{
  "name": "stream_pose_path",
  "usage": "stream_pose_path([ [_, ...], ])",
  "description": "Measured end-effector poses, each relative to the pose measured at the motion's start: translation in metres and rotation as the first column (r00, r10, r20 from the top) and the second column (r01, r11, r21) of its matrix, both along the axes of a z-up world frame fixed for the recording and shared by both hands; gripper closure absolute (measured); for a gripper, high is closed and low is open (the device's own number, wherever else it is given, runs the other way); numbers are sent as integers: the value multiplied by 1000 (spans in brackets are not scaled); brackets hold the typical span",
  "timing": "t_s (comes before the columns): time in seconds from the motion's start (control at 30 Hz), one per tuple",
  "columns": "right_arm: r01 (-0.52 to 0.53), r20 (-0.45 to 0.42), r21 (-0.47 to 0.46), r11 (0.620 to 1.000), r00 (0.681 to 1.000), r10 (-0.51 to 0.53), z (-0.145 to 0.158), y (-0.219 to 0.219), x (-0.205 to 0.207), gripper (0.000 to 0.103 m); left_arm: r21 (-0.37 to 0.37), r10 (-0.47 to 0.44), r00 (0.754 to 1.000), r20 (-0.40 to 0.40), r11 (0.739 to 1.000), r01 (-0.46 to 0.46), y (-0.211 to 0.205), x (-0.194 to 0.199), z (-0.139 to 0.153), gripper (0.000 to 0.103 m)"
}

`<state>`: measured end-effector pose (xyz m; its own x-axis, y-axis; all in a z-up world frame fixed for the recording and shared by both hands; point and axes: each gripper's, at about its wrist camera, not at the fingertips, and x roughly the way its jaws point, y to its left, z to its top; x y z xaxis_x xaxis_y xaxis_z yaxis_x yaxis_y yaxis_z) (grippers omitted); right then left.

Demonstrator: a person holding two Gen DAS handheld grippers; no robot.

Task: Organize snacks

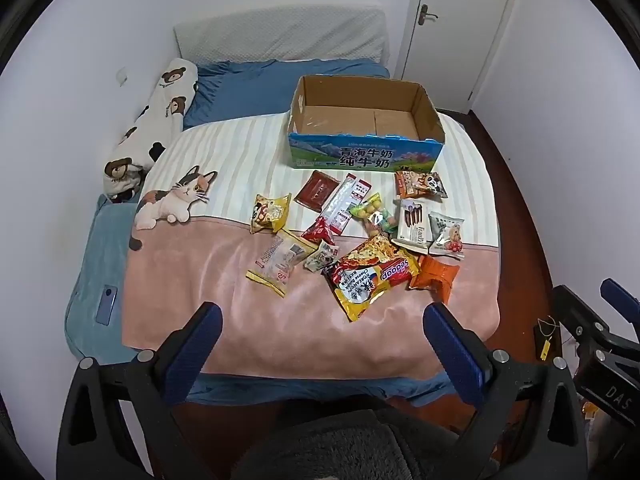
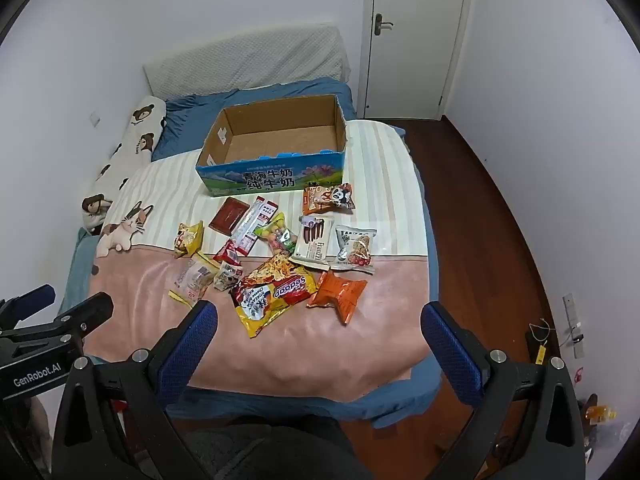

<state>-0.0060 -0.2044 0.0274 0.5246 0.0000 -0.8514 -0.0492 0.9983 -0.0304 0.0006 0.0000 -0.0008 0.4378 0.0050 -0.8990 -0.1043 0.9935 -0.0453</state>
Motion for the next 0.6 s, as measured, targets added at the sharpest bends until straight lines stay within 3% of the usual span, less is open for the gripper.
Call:
stream_pose_path([
  [0.6,1,3,22,1000,1000,-1,-1,-1,-1,0,-7,7,1000,8,1000,-7,3,-1,0,0],
])
